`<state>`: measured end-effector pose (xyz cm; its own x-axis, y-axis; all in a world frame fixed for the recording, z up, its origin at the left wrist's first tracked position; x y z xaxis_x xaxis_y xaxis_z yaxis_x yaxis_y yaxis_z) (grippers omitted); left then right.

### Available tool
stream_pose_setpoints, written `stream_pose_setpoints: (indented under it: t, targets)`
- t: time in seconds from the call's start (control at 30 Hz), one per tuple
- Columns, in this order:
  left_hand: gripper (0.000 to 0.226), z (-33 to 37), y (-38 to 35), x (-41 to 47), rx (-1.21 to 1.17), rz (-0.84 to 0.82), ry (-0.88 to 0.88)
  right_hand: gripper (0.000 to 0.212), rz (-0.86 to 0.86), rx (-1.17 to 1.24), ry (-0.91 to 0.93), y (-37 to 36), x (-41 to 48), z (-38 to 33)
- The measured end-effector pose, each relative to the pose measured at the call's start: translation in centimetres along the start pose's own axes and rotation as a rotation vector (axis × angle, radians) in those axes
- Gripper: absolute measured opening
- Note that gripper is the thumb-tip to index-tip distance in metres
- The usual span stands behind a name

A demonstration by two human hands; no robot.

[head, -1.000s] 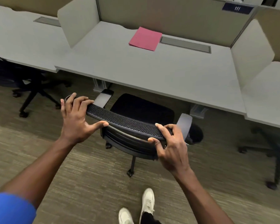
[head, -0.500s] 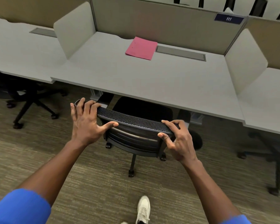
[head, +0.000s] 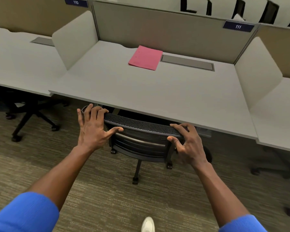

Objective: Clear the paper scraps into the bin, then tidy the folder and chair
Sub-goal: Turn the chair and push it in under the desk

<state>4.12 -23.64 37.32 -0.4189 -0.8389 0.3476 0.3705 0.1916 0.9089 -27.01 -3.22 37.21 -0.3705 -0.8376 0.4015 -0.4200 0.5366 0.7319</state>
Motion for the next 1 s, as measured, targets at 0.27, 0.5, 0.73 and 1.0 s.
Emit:
stream_pose_setpoints:
  t: [0.27, 0.5, 0.73, 1.0]
  targets:
    - [0.108, 1.2, -1.1, 2.6, 0.006, 0.037, 0.026, 0.065, -0.009, 0.009, 0.024, -0.4, 3.5, 2.5]
    - [0.104, 1.7, -2.4, 4.7, -0.004, 0.048, 0.033, 0.065, -0.009, 0.04, 0.026, -0.5, 5.9, 4.0]
    - [0.104, 1.7, -3.3, 6.5, -0.012, 0.057, 0.036, 0.062, 0.0, 0.052, 0.023, -1.1, 7.4, 4.9]
    - [0.104, 1.4, -4.0, 8.4, -0.017, 0.059, 0.021, 0.068, 0.004, 0.052, 0.002, -1.5, 8.7, 5.2]
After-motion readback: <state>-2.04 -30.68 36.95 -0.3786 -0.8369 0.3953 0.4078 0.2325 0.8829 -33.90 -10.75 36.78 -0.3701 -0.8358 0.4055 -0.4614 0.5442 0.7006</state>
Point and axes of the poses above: each hand's wrist, its own x-axis towards the middle knuckle, its own y-axis out of the back of the hand, z = x × y, the point moved 10 cm from there along x, towards the middle knuckle, and after that the axes turned 6 degrees about z, right-handed, at the moved point
